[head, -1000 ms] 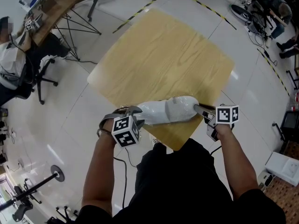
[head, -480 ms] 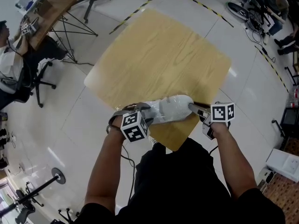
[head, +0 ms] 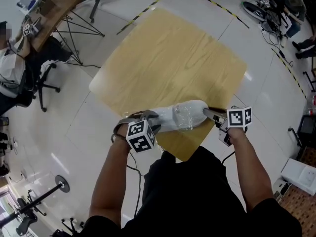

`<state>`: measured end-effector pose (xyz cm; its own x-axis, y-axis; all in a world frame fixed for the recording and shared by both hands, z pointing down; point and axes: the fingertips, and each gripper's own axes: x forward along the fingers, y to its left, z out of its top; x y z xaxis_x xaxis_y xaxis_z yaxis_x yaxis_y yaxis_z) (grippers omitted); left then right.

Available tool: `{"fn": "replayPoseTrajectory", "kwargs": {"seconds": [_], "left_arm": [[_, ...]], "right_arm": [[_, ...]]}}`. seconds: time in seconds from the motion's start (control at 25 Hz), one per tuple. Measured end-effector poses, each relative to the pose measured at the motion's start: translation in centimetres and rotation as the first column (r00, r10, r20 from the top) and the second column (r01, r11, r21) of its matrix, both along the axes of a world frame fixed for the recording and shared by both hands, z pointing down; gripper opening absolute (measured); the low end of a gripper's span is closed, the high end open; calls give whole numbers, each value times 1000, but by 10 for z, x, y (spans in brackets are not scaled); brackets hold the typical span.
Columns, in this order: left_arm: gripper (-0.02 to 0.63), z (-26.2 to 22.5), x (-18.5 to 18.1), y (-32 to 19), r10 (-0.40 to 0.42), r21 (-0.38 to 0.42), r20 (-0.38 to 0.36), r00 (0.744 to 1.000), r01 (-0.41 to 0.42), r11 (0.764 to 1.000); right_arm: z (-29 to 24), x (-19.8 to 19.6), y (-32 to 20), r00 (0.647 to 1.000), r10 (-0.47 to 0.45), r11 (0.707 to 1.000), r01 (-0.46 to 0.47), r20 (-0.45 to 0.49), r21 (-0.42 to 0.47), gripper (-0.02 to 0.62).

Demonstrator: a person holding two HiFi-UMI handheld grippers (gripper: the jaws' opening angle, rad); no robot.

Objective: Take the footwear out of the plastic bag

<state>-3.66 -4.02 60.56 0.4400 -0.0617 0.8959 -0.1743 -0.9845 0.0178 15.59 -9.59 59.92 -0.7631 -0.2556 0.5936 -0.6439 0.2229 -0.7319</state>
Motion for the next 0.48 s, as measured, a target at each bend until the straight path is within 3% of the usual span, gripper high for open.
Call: {"fn": "replayPoseTrajectory", "kwargs": {"seconds": [0.48], "left_arm": [[152,2,-6,1,3,4,18,1000,-3,1000]], "right_arm": [[3,18,-3,1000,10,1000,-10,-8,1,94]]}}
